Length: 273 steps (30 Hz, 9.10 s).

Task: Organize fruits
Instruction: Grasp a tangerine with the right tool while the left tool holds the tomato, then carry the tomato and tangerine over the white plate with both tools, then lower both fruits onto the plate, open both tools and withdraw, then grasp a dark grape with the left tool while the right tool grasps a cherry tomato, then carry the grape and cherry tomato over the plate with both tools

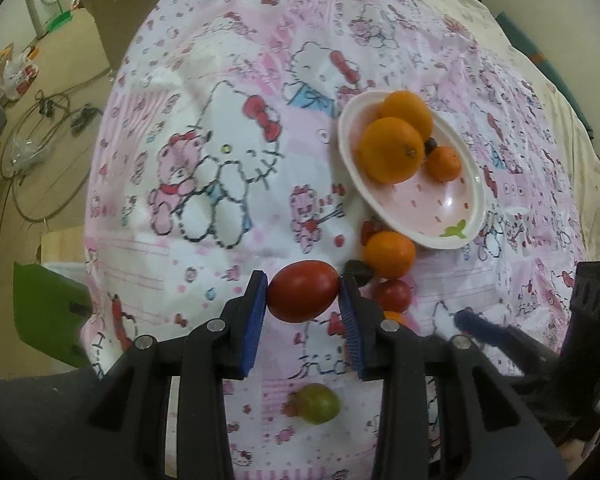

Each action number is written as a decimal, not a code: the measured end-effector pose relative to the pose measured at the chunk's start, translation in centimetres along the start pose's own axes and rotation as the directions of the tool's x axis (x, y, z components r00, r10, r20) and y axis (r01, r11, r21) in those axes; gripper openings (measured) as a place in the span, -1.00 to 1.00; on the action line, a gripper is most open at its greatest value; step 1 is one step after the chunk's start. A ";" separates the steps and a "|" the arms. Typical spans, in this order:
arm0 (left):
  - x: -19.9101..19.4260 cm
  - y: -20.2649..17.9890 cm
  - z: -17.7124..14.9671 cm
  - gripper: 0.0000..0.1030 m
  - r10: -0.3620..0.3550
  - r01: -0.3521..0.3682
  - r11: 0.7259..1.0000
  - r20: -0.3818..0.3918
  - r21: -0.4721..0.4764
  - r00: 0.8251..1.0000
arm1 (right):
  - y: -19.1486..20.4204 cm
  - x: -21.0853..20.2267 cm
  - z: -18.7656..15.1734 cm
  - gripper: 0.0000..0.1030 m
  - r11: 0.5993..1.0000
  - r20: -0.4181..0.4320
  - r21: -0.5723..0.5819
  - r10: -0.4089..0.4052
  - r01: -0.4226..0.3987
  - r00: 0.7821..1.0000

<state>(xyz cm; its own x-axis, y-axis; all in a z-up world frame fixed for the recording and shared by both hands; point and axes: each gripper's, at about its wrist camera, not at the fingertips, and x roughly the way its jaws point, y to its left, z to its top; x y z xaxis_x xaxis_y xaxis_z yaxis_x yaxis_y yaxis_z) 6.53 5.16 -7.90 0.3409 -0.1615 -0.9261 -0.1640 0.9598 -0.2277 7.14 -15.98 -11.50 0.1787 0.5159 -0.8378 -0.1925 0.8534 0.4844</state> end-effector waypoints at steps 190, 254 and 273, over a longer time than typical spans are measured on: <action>5.0 -5.2 -0.2 -0.04 0.060 -0.039 0.975 -0.091 0.221 0.994 | -4.7 -8.2 3.6 0.34 0.996 0.187 0.084 0.022 -0.038 0.982; 0.1 -2.7 2.3 -0.63 -0.022 0.021 0.998 0.014 0.061 1.000 | 2.4 1.6 0.7 -0.33 0.960 -0.035 -0.280 -0.016 0.006 0.999; -1.0 -5.9 2.3 -0.63 -0.035 0.023 0.992 0.096 0.126 0.995 | -3.1 -8.9 1.8 -0.33 0.990 0.169 -0.140 0.007 0.017 0.986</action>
<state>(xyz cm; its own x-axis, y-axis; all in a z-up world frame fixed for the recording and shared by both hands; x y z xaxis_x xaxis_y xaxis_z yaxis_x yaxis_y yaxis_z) 9.25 0.21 -4.92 0.4341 -0.1720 -0.8843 -0.0381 0.9772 -0.2088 7.84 -23.08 -5.10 0.3380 0.5271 -0.7797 -0.3229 0.8431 0.4300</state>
